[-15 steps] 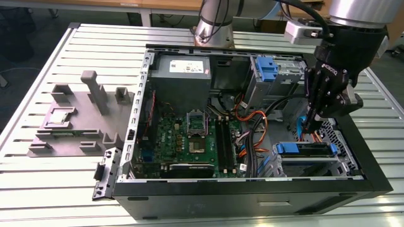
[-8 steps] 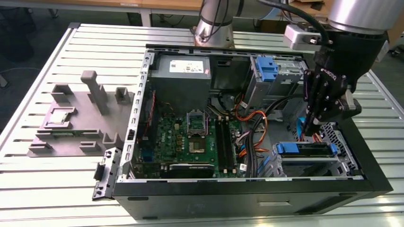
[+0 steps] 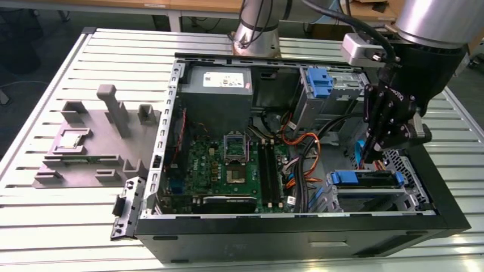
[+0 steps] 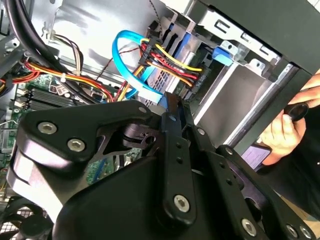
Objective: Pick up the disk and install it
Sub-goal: 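Insert the second disk wire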
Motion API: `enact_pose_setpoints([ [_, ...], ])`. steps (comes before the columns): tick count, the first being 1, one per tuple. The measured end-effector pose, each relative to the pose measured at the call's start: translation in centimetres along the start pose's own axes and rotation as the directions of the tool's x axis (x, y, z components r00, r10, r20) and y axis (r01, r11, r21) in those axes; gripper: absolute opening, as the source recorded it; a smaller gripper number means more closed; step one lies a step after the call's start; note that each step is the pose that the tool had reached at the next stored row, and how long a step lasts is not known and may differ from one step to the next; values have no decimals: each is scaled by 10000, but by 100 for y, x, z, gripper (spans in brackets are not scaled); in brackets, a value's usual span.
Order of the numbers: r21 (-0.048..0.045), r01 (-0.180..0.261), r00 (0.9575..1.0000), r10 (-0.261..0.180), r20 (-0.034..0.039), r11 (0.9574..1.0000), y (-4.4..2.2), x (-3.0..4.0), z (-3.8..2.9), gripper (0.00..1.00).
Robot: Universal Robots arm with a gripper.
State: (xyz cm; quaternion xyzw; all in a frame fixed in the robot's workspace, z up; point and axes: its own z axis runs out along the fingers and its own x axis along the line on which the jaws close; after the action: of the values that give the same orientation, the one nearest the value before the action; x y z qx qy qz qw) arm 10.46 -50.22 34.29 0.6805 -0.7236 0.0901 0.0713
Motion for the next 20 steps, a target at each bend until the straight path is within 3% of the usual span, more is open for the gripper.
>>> enact_pose_setpoints([
  [3, 54, -4, 10000, 4, 8, 10000, 18, 14, 2, 16],
  [5, 156, -24, 10000, 22, 83, 9999, 33, 24, 3, 16],
  [8, 289, -65, 9995, 56, 317, 9996, 39, 37, 8, 16],
  [12, 318, -94, 9979, 73, 642, 9994, 37, 90, 27, 16],
  [14, 328, -103, 9971, 78, 757, 9994, 37, 119, 35, 16],
  [20, 415, -48, 9968, 15, 797, 9991, 44, 196, 53, 16],
])
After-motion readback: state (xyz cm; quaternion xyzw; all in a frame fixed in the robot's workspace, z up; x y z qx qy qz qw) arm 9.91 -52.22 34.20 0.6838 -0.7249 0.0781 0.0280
